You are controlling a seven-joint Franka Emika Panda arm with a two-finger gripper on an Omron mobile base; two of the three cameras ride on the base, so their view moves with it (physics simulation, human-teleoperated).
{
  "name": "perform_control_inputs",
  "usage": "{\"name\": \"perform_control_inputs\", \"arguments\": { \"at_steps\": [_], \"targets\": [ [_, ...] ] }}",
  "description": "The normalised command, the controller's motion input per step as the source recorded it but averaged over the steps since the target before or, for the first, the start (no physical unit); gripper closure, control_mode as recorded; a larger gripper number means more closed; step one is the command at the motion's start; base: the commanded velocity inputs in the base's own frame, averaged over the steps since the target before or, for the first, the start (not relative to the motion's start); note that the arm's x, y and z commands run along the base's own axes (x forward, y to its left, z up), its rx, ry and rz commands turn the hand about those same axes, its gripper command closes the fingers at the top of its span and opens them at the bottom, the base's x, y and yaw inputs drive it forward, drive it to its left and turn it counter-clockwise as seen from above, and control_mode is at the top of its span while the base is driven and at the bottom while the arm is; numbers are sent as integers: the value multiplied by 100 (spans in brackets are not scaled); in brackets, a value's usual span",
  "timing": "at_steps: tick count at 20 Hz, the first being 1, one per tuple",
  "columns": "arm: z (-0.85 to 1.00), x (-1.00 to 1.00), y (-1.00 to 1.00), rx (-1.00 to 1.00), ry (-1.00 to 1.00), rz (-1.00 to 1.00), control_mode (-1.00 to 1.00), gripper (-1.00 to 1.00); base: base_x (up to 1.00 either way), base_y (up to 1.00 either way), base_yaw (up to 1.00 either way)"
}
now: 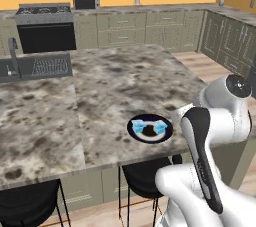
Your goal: Place two yogurt containers on each plate.
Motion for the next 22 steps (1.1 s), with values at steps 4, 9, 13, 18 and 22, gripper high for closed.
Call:
{"name": "perform_control_inputs", "arguments": {
  "at_steps": [4, 9, 13, 18, 22],
  "targets": [
    [67, -86, -20, 0, 0, -8, -100, -100, 0, 0, 0],
    [30, -71, -10, 1, 0, -3, -100, -100, 0, 0, 0],
    [0, -71, 3, 7, -1, 1, -100, -100, 0, 0, 0],
    [-2, -8, 6, 2, -3, 0, -100, -100, 0, 0, 0],
    [-27, 7, 38, 6, -16, -7, -100, -100, 0, 0, 0]
  ]
}}
